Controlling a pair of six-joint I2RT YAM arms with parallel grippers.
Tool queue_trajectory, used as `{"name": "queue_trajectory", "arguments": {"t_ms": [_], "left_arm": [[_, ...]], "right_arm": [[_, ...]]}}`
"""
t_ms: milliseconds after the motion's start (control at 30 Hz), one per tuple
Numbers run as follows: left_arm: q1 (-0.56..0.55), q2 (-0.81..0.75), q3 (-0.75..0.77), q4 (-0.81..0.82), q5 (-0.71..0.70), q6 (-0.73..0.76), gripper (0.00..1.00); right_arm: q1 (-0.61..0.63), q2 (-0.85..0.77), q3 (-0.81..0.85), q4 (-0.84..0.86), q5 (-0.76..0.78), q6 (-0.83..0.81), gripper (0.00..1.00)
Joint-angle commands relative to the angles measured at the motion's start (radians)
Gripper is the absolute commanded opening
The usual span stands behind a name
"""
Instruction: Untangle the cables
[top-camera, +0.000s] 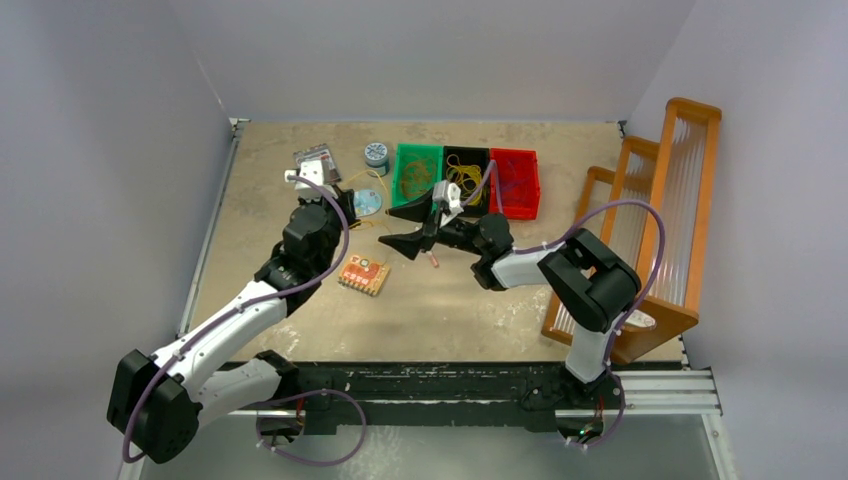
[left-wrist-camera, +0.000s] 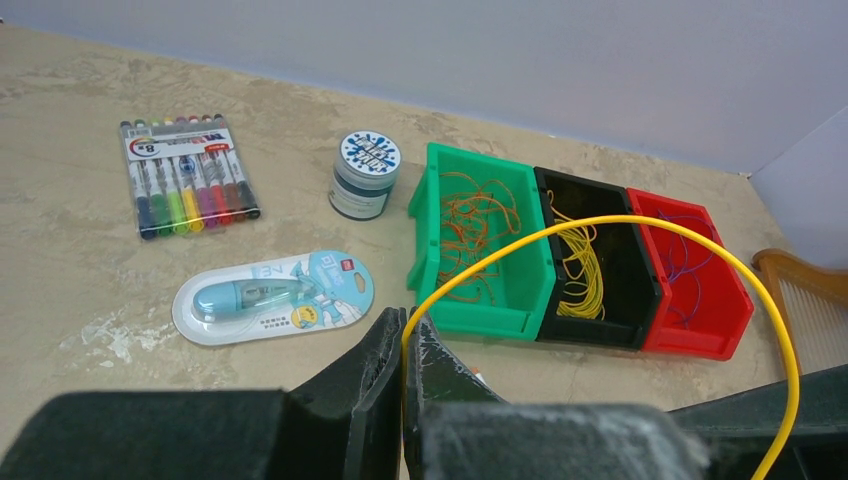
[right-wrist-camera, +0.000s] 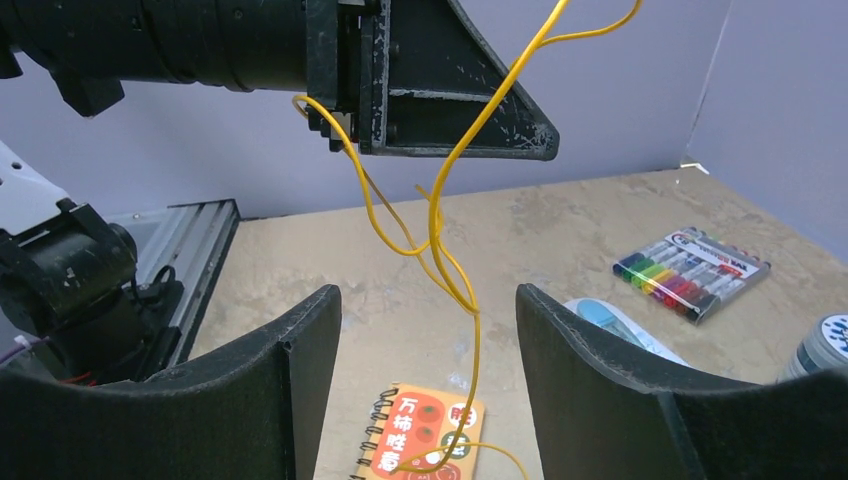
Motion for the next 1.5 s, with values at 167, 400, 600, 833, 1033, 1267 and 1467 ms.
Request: {"name": "queue_trajectory", "arguments": {"t_ms": [167,400,600,833,1033,1267,1467], "left_arm": [[-0.002,-0.028,0.010,0.041,-0.003,0.024,0.00],[-0.002,-0.041,-0.001,0.038,-0.002,0.017,0.00],[-0.002,-0.053,-0.005,0.038,-0.002,0.017,0.00],[-0.002,-0.064,-0.015,0.037,0.000,0.013,0.00],[-0.002,-0.076,-0.023,0.037,-0.001,0.001,0.00],[-0.002,-0.063,-0.001,-0.006,0.019,0.001,0.06],[-0.001,-0.076,0.009,-0.028,0.020,0.006,0.34]], "right_arm": [[0.026,0.018,0.079,0.008,0.010,-0.029,0.65],[0.027,0.045,0.126,-0.034,0.021,0.008,0.58],[0.026,0.045,0.138,-0.091,0.024,0.006,0.47],[0.026,0.037,0.144,-0.132,0.025,0.009,0.21],[0.026,-0.006,0.149,-0.200,0.042,0.009,0.00],[0.025,-0.094,0.123,-0.295,0.128,0.004,0.00],[0.016,-0.226,0.092,-0.419,0.266,-0.062,0.00]]}}
